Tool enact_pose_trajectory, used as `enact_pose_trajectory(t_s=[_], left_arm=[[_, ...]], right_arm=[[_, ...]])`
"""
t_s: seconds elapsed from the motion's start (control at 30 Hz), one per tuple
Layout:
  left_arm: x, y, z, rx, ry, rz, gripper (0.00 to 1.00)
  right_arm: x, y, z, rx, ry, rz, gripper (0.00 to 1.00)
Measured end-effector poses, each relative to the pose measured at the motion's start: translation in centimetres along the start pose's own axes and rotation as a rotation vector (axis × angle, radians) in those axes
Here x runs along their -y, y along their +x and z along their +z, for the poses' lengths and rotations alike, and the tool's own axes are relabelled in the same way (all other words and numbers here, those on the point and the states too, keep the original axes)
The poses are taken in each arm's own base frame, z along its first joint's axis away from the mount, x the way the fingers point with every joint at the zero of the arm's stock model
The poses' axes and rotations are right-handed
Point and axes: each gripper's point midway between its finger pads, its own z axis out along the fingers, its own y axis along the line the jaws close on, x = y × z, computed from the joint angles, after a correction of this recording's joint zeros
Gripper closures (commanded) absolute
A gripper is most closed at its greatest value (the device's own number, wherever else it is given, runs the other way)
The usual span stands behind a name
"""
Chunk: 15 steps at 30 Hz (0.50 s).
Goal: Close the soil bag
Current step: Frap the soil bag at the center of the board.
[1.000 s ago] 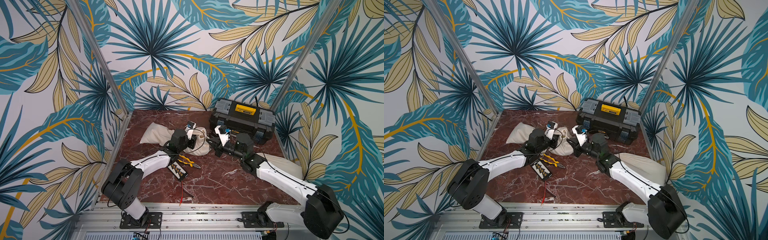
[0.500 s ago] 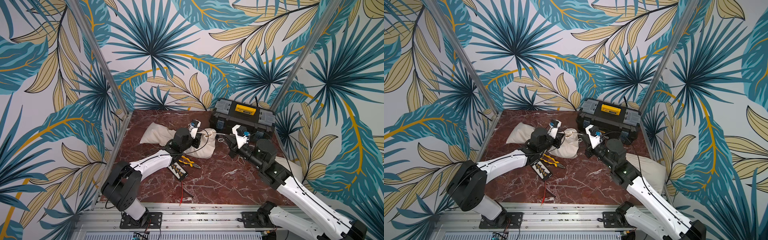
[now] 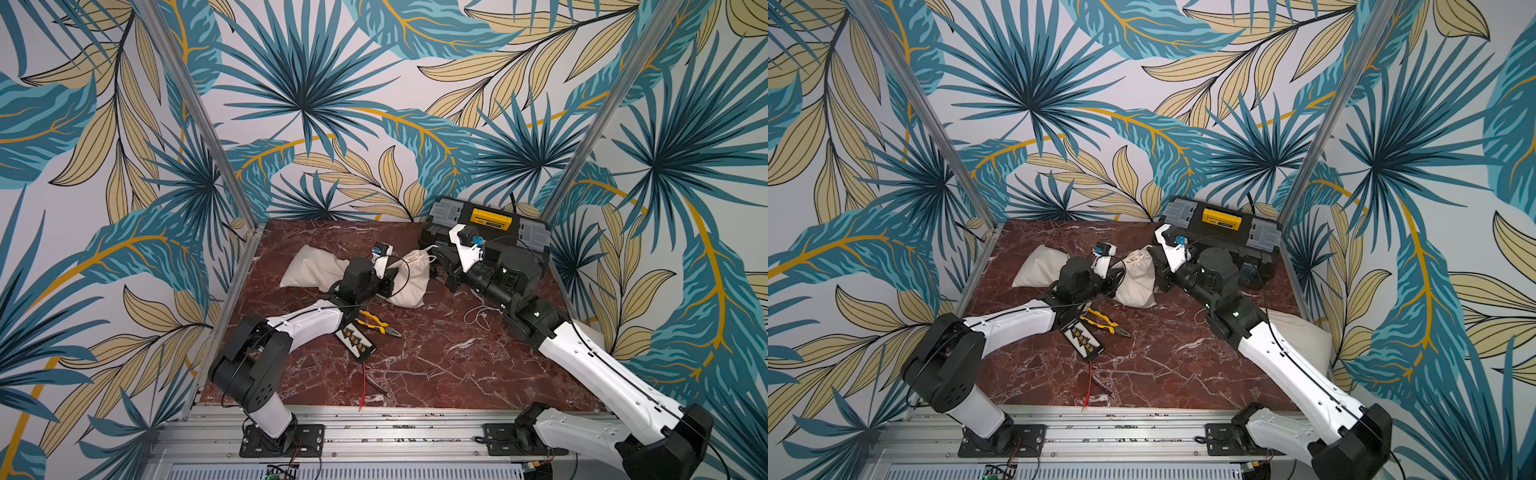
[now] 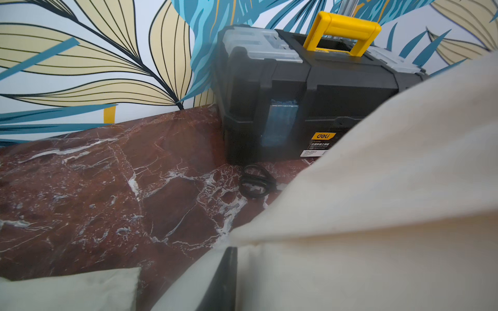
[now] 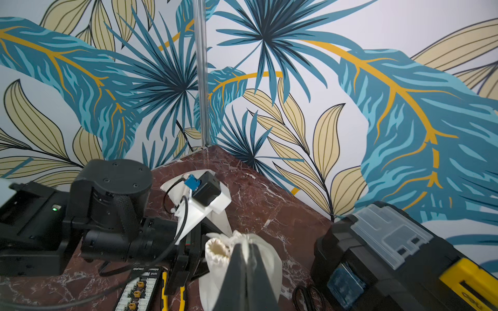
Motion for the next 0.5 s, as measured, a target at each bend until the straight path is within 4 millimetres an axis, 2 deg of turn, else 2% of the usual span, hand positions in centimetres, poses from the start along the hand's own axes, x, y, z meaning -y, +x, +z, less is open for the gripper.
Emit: enact_pose_trajectory(t_s=[0.1, 0.2, 0.4, 0.5], left_arm=[[0.2, 1.0, -1.2, 0.01, 0.04, -0.002, 0.53], [1.5, 0.2, -2.3, 0.049, 0.1, 0.014, 0.46], [4.9, -6.0, -6.1, 0.256, 0.241, 0.087, 0.42], [6.4, -8.5, -7.9, 0.337, 0.301, 0.12, 0.5]], right_arm=[[-0.6, -0.3, 1.2, 0.002, -0.05, 0.001, 1.0], [-1.1, -0.8, 2.2, 0.005, -0.089, 0.0, 1.0], [-1.8, -0.8, 3.0, -0.011, -0.139, -0.006, 1.0], [-2.0, -0.9, 3.0, -0.021, -0.158, -0.011, 1.0]])
